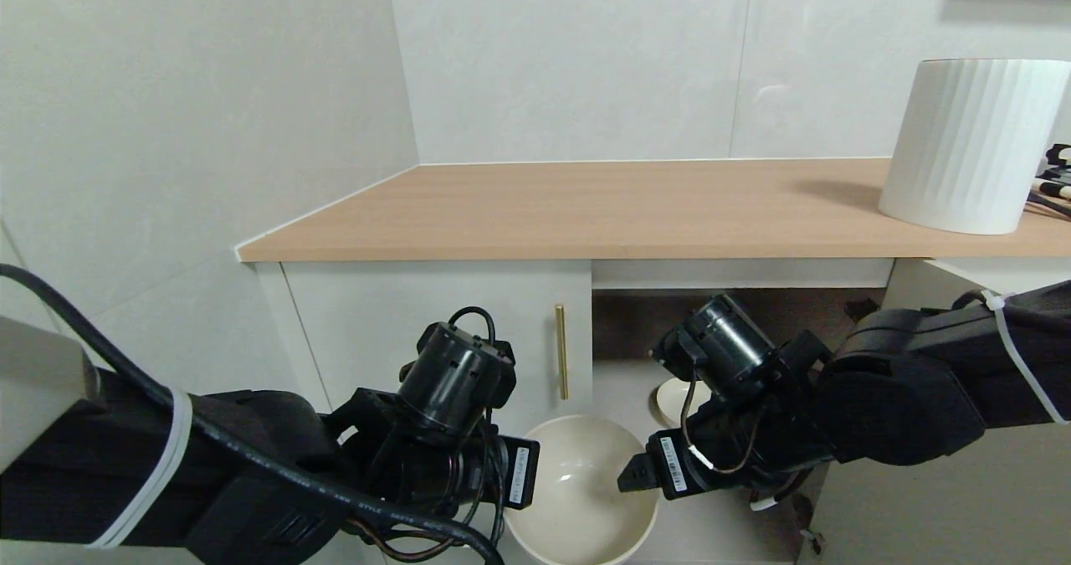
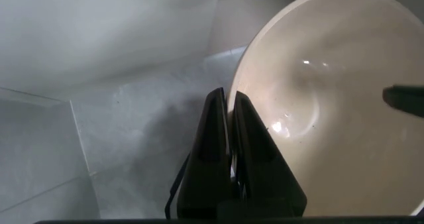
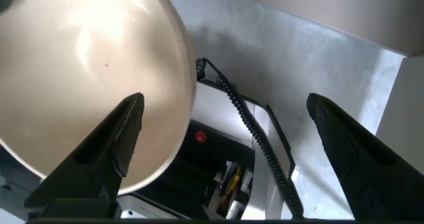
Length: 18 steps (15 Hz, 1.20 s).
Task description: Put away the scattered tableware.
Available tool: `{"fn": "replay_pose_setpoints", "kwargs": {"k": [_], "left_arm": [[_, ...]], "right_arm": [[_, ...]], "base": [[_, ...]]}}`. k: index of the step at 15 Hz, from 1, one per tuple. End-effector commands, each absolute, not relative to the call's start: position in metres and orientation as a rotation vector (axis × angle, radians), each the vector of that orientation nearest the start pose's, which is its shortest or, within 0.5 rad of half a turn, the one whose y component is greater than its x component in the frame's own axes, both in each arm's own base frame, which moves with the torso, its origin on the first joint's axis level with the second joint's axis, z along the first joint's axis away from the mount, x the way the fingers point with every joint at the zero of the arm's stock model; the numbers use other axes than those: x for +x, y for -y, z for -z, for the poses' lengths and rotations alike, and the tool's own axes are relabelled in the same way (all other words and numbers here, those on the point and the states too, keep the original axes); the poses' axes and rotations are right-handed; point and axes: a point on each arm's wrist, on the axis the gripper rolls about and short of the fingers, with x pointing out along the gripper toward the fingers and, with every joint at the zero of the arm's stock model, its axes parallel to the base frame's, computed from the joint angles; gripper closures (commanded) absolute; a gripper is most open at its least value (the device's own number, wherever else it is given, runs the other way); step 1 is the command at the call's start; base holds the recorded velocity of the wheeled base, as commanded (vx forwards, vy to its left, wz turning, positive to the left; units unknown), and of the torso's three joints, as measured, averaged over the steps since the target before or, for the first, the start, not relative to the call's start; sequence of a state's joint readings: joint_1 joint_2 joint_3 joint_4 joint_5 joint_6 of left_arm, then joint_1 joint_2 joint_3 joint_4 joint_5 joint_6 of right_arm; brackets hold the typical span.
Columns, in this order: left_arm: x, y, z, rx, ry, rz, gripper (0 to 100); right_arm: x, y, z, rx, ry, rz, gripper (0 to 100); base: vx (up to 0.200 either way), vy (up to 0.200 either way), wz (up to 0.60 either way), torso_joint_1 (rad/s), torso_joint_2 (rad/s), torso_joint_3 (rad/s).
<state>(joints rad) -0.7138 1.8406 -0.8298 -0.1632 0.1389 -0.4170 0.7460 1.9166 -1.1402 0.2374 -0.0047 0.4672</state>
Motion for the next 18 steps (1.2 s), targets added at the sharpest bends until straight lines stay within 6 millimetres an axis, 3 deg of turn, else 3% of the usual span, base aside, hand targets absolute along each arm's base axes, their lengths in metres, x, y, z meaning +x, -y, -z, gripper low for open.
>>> {"fn": "replay_pose_setpoints", "kwargs": {"k": [1, 2, 3, 15, 16, 18], "left_arm": [[0.2321, 0.1973, -0.1041, -0.029, -0.872, 0.364, 100], [0.2323, 0.1974, -0.1036, -0.029, -0.873, 0.364, 100], [0.2324, 0.1975, -0.1032, -0.028, -0.875, 0.363, 100], [0.2322, 0.1974, -0.1028, -0.027, -0.876, 0.363, 100], [0.2319, 0.1972, -0.1038, -0.03, -0.874, 0.363, 0], [0.2322, 0.1974, -0.1028, -0.029, -0.876, 0.362, 0]], "right_arm": [[0.2454, -0.2271, -0.1237, 0.028, -1.094, -0.427, 0], [0.2453, -0.227, -0.1242, 0.029, -1.093, -0.428, 0], [0.2451, -0.2268, -0.1247, 0.03, -1.091, -0.428, 100], [0.2422, -0.229, -0.1231, 0.019, -1.098, -0.436, 100], [0.2423, -0.2291, -0.1226, 0.018, -1.099, -0.436, 100], [0.2422, -0.229, -0.1222, 0.018, -1.101, -0.435, 100]], "base": [[0.0, 0.0, 0.0, 0.0, 0.0, 0.0], [0.0, 0.0, 0.0, 0.0, 0.0, 0.0], [0.0, 0.0, 0.0, 0.0, 0.0, 0.0], [0.0, 0.0, 0.0, 0.0, 0.0, 0.0], [0.0, 0.0, 0.0, 0.0, 0.0, 0.0], [0.0, 0.0, 0.0, 0.0, 0.0, 0.0]]}}
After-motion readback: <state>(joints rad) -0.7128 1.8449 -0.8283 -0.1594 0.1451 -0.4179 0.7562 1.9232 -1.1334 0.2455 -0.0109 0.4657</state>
